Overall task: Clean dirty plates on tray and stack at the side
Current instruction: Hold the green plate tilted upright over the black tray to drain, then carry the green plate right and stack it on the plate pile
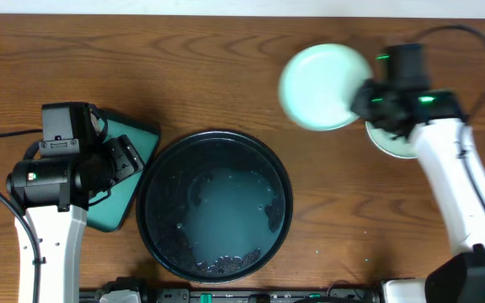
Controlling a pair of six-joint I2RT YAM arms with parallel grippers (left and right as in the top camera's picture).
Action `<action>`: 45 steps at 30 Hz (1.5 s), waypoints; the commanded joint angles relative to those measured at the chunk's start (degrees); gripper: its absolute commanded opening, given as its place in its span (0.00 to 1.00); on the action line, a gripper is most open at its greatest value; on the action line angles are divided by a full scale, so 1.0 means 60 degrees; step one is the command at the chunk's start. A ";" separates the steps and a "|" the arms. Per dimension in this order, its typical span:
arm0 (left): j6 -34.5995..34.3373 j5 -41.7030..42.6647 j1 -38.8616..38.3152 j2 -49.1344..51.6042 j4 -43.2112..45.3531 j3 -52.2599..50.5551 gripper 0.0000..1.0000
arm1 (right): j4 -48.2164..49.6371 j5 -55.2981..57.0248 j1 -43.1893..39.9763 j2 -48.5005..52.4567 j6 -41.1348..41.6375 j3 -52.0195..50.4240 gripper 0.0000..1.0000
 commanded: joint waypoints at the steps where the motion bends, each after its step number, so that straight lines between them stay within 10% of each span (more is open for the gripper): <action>1: -0.0087 -0.0022 -0.0011 -0.0033 -0.0033 0.0131 0.80 | -0.0182 -0.0535 -0.1621 0.0095 0.0404 0.0120 0.01; 12: -0.0084 -0.0022 -0.0011 -0.0033 -0.0029 0.0131 0.80 | -0.0721 -0.0816 -0.4918 0.1548 0.0109 0.0098 0.01; 22: -0.0084 -0.0022 -0.0011 -0.0033 -0.0025 0.0131 0.80 | -0.0503 -0.0845 -0.4932 0.2579 0.0004 0.0098 0.05; 25: -0.0084 -0.0022 -0.0011 -0.0033 -0.0029 0.0131 0.80 | -0.0495 -0.0878 -0.4932 0.2805 0.0000 0.0098 0.34; 45: 0.0240 -0.0091 -0.0011 -0.0040 0.0120 0.0135 0.80 | -0.0044 -0.3362 -0.3952 0.2029 -0.3872 0.0120 0.31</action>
